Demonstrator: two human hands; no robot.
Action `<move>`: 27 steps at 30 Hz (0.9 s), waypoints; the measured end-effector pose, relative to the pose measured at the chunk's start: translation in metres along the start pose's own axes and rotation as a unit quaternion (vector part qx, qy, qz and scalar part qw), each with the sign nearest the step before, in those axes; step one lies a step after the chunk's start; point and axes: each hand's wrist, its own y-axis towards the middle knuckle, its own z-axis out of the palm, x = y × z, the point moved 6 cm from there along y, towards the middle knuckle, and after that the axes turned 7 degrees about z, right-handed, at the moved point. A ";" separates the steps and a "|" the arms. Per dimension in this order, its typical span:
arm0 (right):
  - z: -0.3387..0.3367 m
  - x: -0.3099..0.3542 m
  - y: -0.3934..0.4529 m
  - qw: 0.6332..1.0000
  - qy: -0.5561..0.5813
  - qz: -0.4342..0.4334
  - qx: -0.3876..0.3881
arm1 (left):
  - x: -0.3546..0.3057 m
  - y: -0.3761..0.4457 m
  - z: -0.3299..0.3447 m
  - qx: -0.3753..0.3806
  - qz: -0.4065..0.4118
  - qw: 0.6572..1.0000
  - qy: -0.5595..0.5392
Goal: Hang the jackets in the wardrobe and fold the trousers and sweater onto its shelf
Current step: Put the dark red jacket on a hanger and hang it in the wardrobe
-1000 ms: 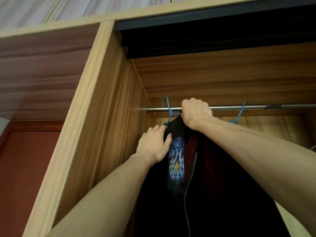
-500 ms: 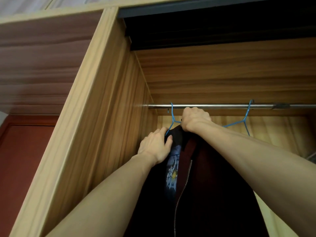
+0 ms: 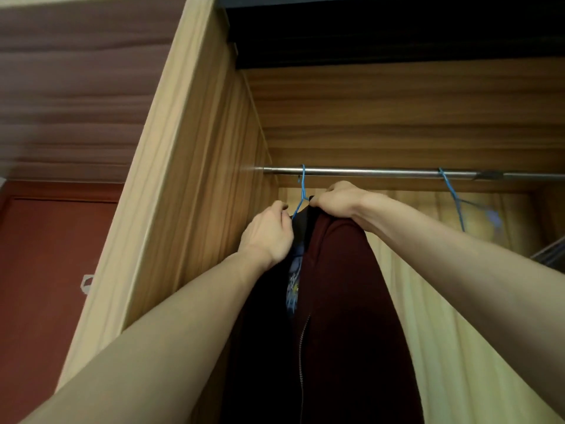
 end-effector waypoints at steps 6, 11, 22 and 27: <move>0.008 -0.021 -0.020 0.977 0.214 -0.006 -0.002 | -0.008 -0.004 -0.032 -0.056 -0.070 0.991 -0.097; 0.023 -0.027 -0.049 0.974 0.207 -0.089 0.013 | -0.029 -0.018 -0.040 -0.052 -0.038 0.992 -0.107; -0.007 -0.075 -0.125 0.989 0.072 -0.115 -0.052 | -0.084 -0.065 -0.069 -0.038 0.128 0.991 -0.024; -0.041 -0.095 -0.178 0.980 -0.037 -0.159 -0.113 | -0.098 -0.106 -0.079 -0.020 0.156 0.988 -0.004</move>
